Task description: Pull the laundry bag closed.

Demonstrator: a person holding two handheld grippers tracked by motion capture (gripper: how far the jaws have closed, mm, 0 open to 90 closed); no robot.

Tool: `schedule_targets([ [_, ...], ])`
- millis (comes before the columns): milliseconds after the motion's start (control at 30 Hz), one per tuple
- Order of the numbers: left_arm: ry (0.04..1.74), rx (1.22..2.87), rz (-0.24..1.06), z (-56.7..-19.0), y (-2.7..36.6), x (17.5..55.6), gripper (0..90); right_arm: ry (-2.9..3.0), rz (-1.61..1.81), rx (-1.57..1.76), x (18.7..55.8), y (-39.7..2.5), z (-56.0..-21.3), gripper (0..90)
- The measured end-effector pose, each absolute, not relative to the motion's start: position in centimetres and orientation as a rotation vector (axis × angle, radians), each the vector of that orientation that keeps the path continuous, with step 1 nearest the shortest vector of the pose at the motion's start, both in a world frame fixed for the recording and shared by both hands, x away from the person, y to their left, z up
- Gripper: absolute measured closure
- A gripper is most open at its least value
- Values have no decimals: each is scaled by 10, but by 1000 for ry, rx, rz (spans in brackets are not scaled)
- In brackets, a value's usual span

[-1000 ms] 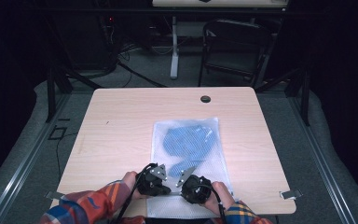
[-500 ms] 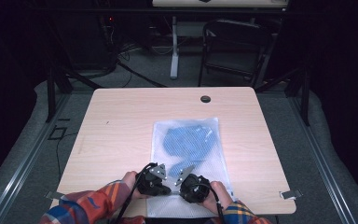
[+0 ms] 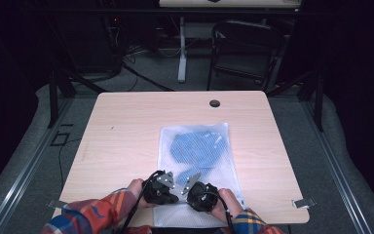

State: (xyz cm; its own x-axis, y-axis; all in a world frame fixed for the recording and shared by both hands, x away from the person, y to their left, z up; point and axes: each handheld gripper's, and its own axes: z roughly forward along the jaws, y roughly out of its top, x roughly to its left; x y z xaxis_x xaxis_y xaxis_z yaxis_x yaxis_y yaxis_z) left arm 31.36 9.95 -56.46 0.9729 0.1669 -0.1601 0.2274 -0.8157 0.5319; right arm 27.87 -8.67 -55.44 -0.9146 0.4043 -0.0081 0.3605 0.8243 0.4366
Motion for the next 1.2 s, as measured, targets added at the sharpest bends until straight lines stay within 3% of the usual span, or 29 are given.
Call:
schedule_targets([
  [1200, 264, 2538, -138, -565, 100, 313, 900, 2897, 661, 673, 277, -114, -545, 864],
])
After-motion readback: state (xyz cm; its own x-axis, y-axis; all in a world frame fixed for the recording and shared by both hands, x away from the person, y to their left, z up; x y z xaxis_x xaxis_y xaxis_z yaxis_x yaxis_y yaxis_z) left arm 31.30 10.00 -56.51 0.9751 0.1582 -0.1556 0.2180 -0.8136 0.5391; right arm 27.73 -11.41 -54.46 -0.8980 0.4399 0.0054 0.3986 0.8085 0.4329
